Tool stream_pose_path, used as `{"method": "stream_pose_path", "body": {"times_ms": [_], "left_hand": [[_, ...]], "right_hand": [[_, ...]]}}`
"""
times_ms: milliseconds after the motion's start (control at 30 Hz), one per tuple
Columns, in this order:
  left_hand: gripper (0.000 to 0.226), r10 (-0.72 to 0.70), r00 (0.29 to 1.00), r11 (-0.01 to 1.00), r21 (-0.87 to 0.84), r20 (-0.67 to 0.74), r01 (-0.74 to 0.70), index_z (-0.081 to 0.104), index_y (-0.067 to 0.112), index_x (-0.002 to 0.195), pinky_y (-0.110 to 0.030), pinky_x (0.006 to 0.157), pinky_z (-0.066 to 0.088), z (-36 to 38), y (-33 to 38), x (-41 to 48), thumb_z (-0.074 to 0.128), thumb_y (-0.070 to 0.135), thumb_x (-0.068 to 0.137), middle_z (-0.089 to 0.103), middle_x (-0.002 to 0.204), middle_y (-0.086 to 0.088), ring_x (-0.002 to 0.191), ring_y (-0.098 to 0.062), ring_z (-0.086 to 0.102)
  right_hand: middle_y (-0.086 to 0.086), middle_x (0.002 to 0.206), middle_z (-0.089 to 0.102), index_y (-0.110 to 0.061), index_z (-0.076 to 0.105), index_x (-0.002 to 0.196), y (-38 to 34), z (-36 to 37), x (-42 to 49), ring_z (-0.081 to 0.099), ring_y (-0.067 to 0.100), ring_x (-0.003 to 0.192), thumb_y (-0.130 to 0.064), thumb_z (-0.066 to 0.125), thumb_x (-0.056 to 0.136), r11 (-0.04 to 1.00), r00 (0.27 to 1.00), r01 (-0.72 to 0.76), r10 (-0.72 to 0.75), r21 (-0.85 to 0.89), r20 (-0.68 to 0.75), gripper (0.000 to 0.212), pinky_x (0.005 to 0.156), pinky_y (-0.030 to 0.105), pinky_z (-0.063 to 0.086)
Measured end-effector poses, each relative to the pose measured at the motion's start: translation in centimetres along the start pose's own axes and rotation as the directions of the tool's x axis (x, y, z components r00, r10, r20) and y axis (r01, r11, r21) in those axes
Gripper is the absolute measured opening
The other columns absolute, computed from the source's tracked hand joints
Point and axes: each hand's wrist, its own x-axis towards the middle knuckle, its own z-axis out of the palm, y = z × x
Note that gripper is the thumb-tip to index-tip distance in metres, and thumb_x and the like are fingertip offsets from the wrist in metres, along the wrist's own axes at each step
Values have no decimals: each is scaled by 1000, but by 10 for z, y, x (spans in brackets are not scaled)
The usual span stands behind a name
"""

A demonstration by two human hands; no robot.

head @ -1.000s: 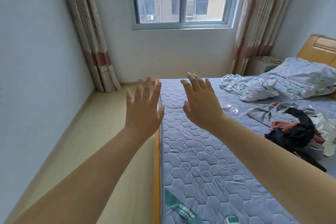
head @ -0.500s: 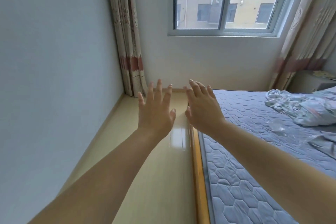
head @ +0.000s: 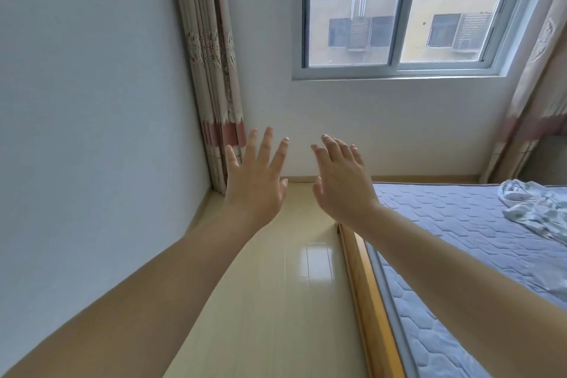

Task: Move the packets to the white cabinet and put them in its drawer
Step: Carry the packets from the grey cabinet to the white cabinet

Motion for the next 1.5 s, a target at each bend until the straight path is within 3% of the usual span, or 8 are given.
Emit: {"method": "stream_pose_path", "body": {"times_ms": [133, 300, 433, 567, 1200, 1500], "left_hand": [[73, 63, 998, 997, 33, 19, -63, -5, 23, 153, -65, 111, 10, 65, -42, 79, 37, 43, 97, -12, 160, -6, 147, -29, -11], [74, 78, 997, 997, 25, 3, -78, -6, 17, 153, -61, 113, 5, 143, -96, 205, 35, 44, 98, -13, 160, -7, 147, -29, -12], [74, 130, 991, 990, -61, 10, -130, -7, 17, 153, -60, 114, 0, 198, -122, 304, 36, 43, 98, -16, 160, -6, 147, -29, -15], [73, 165, 986, 975, -148, -16, -166, -4, 21, 153, -59, 114, -1, 250, -125, 406, 38, 42, 97, -14, 160, -6, 147, -28, -15], [74, 242, 970, 926, -300, 4, -230, -6, 24, 152, -55, 115, -5, 539, 4, 894, 39, 44, 97, -16, 159, -3, 146, -27, -16], [79, 424, 905, 848, -343, -16, -404, -15, 21, 151, -55, 114, -7, 679, 73, 1122, 39, 42, 97, -18, 159, -3, 146, -25, -20]], "right_hand": [[17, 144, 40, -5, 44, 135, 4, 71, 72, 39, 34, 133, -18, 64, 80, 999, 999, -42, 42, 3, -1, 60, 110, 52, 31], [15, 147, 38, -7, 44, 136, 24, 162, 185, 35, 32, 136, -17, 64, 81, 994, 994, -107, 106, -5, -9, 60, 113, 49, 27], [16, 140, 46, -6, 51, 129, 55, 220, 275, 44, 33, 130, -15, 73, 70, 984, 983, -180, 180, -1, -23, 63, 108, 51, 35], [18, 143, 42, -6, 48, 131, 100, 277, 345, 39, 34, 134, -15, 73, 72, 971, 971, -237, 237, -2, -29, 65, 110, 51, 31], [19, 144, 40, -5, 45, 132, 450, 582, 642, 36, 36, 136, -13, 69, 73, 929, 932, -362, 358, -80, -55, 65, 110, 53, 28], [20, 144, 39, -3, 47, 132, 621, 735, 759, 35, 36, 136, -8, 65, 72, 854, 865, -501, 491, -143, -100, 63, 110, 56, 26]]}}
